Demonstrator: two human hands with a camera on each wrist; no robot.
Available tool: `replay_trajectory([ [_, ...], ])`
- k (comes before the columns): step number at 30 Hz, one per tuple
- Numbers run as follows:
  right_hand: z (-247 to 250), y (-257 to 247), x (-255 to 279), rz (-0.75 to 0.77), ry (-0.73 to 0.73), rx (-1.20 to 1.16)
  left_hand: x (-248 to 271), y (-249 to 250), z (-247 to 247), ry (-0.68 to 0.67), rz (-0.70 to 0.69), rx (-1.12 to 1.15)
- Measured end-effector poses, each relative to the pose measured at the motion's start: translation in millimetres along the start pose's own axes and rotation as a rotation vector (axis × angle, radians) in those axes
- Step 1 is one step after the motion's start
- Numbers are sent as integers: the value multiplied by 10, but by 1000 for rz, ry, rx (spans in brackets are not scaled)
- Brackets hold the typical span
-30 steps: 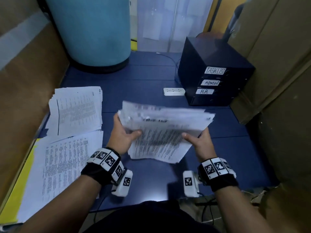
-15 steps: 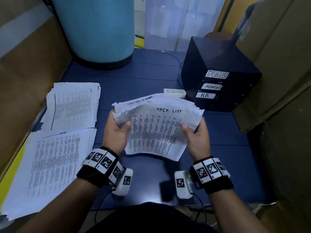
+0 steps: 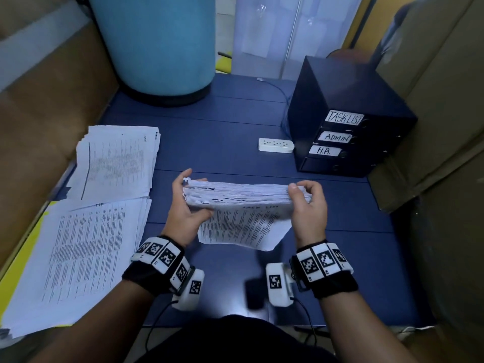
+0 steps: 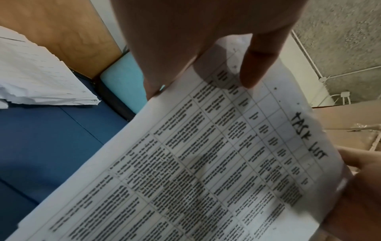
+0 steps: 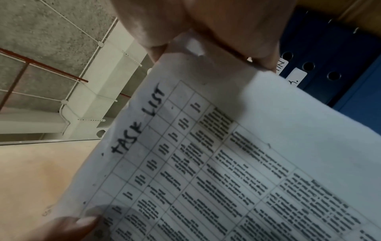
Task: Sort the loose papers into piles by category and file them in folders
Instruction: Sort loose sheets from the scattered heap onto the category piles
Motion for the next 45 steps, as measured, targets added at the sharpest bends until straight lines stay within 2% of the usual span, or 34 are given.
replay_trajectory([
  [3,3,23,-12,-28,6,-73,-14,-8,-17,-21,3,-3],
  [9,-34,47,13,0,-105,-167,-62,-64,-2,-24,20,-16],
  [17,-136,393,214,-80,-218,-31,-71,-269,8,48,71,-168],
  [20,-196,295,164,-67,-220,24,-118,-134,-51,95,0,-243],
  [24,-190,149,70,3,-156,58,-154,51,-70,138,-52,-206],
  [27,-176,335,120,-56,-196,59,-149,-183,46,168,37,-168],
  [30,-194,738,217,-189,-252,129,-38,-435,11,113,175,-188],
  [33,-204,922,257,-268,-259,190,-11,-531,-1,77,230,-230],
  [36,-198,669,192,-149,-284,267,-125,-346,166,202,174,-187],
  [38,-217,385,116,10,-345,332,-198,29,269,294,15,-186],
  [39,-246,232,94,98,-387,380,-218,254,259,288,-97,-263],
  [40,-286,93,90,181,-439,440,-232,474,173,238,-208,-409],
  [42,-386,-138,108,333,-544,556,-231,714,-147,19,-349,-757],
  [43,-430,-248,127,395,-582,610,-213,723,-290,-90,-343,-835],
  [45,-467,-420,123,451,-616,669,-187,686,-399,-169,-228,-755],
])
Point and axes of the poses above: each hand's wrist, its own x-axis away from the middle knuckle, its own z-axis out of the back of the hand, y = z × x, the point moved 9 cm from there along -x, towards the middle knuckle, and after that the axes turned 7 degrees about y, right-handed, at the moved point
